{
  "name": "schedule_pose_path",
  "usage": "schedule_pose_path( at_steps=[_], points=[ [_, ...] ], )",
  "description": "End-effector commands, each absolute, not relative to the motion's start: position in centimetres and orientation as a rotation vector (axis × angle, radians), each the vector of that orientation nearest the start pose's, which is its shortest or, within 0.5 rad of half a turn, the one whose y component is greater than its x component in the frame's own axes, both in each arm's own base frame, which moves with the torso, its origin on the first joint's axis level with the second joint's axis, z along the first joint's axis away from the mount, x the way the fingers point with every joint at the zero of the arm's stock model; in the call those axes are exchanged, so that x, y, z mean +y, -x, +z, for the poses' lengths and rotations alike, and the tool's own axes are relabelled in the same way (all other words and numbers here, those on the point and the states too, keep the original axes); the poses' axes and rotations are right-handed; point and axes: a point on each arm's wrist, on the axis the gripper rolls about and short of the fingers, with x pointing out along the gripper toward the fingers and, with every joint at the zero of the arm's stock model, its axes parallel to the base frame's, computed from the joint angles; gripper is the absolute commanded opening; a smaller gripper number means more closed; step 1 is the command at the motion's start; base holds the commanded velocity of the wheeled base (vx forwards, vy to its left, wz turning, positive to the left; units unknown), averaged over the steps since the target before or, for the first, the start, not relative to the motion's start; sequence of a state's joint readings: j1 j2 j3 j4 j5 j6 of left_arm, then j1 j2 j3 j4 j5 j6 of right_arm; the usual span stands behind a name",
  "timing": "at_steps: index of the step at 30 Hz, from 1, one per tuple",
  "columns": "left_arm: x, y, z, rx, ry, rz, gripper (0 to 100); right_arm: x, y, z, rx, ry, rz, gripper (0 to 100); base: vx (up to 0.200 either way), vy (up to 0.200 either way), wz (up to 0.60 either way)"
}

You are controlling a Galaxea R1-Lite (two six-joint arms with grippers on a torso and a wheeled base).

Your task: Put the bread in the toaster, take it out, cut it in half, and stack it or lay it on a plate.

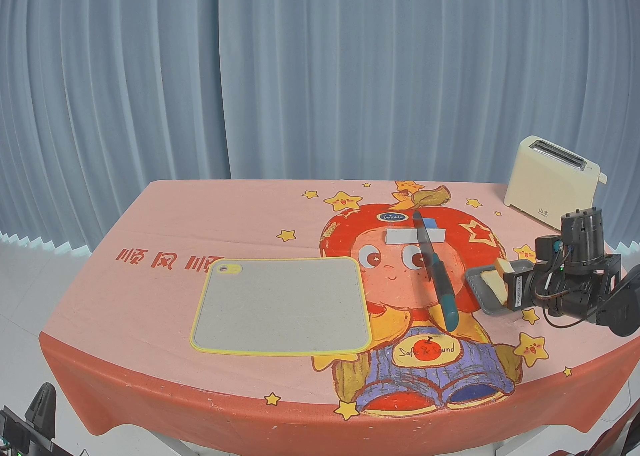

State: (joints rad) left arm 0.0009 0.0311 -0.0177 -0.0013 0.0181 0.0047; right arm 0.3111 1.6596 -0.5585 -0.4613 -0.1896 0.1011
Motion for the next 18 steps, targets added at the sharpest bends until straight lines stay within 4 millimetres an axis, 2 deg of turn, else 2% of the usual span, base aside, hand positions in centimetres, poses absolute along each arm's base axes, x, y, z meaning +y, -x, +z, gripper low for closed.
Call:
schedule_pose_path(
  at_steps=[1, 6, 18],
  points=[
    [0.0, 2.0, 7.6, 0.029, -0.005, 0.020, 0, 7.5, -24.9, 11.5, 0.604, 0.055, 0.087, 0, 0.000, 0.000, 0.00],
    [0.0, 2.0, 7.6, 0.031, -0.005, 0.020, 0, 7.5, -25.4, 10.8, 0.587, 0.051, 0.079, 0, 0.000, 0.000, 0.00],
    [0.0, 2.0, 7.6, 0.031, -0.005, 0.020, 0, 7.4, -25.2, 10.3, 0.598, 0.057, 0.078, 0, 0.000, 0.000, 0.00]
  ],
)
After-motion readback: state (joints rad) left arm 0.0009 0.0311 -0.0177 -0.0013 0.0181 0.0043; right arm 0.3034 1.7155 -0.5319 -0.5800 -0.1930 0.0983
